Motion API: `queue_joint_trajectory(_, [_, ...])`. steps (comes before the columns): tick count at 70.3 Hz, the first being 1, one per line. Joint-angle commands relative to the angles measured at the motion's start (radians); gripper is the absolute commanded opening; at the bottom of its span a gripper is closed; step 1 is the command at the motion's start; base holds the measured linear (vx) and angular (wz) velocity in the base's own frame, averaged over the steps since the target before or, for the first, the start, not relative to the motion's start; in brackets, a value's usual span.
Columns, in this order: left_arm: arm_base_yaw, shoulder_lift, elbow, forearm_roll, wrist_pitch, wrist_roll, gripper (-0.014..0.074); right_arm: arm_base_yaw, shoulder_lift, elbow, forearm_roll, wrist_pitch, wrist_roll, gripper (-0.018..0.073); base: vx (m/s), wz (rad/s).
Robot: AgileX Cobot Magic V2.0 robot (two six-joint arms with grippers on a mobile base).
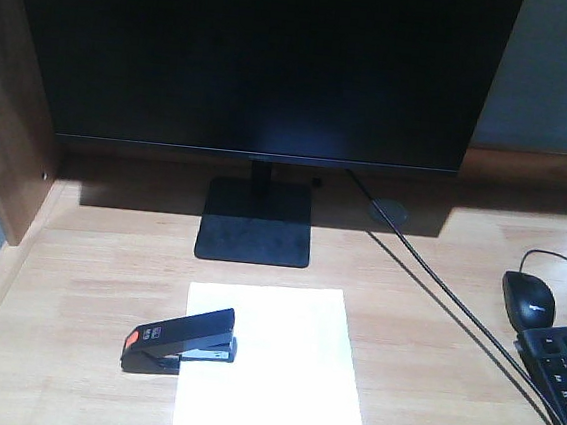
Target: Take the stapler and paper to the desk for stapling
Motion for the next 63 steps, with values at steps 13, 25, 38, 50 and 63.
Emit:
queue_joint_trajectory(13, [0.001,-0.015,0.012,-0.01,-0.067,-0.007,-0.0006,-0.005,-0.011,0.004,-0.001,-0.085,0.036,-0.001,0.0,0.0])
queue_joint_trajectory(25, [0.001,-0.015,0.012,-0.01,-0.067,-0.007,-0.0006,-0.005,-0.011,0.004,-0.001,-0.085,0.051,-0.001,0.0,0.0])
queue_joint_trajectory(38, [0.001,-0.015,0.012,-0.01,-0.067,-0.007,-0.0006,-0.005,-0.011,0.004,-0.002,-0.085,0.051,-0.001,0.0,0.0])
queue_joint_trajectory(50, [0.001,-0.015,0.012,-0.01,-0.067,-0.007,-0.0006,-0.005,-0.011,0.004,-0.002,-0.085,0.051,-0.001,0.0,0.0])
queue_joint_trajectory(63, [0.001,-0.015,0.012,-0.01,-0.067,-0.007,-0.0006,-0.005,-0.011,0.004,-0.002,-0.085,0.052,-0.001,0.0,0.0])
